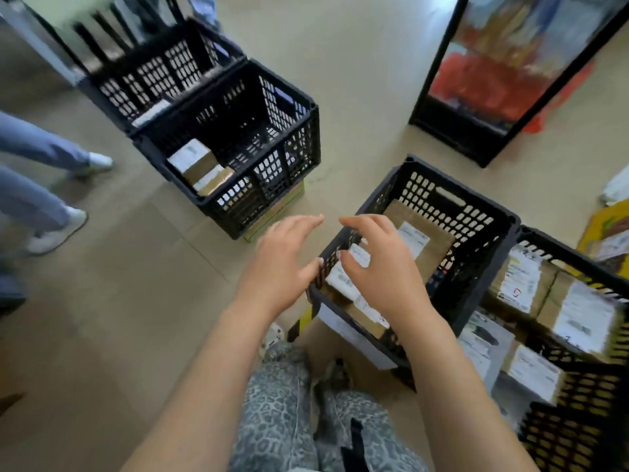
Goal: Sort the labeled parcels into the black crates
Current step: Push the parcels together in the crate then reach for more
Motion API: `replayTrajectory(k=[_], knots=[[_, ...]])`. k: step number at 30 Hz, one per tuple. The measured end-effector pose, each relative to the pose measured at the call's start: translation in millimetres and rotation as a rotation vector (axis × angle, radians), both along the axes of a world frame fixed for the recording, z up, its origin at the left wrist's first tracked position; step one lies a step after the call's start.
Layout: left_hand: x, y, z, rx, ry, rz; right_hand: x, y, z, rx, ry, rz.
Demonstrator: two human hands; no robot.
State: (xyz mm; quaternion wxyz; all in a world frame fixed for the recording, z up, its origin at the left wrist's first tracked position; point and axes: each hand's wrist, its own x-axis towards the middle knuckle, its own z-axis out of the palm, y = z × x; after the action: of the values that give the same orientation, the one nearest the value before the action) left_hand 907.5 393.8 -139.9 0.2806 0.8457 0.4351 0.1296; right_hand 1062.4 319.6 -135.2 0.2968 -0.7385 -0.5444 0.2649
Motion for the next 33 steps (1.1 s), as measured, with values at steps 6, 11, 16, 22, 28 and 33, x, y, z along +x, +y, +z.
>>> replayTrajectory(k=[6, 11, 16, 22, 28, 33], knots=[[-108, -7, 79, 0.179, -0.075, 0.322, -85, 47, 72, 0.177, -0.082, 0.28], [-227, -21, 113, 0.282, -0.091, 0.603, -205, 81, 110, 0.292, -0.092, 0.526], [-365, -53, 133, 0.361, -0.033, 0.809, -353, 85, 126, 0.344, -0.082, 0.739], [-534, -102, 153, 0.372, 0.024, 1.039, -538, 69, 140, 0.393, -0.023, 0.972], [-650, -137, 165, 0.373, 0.008, 1.268, -676, 64, 155, 0.407, -0.02, 1.176], [-717, -126, 163, 0.376, 0.012, 1.407, -763, 89, 154, 0.415, -0.02, 1.286]])
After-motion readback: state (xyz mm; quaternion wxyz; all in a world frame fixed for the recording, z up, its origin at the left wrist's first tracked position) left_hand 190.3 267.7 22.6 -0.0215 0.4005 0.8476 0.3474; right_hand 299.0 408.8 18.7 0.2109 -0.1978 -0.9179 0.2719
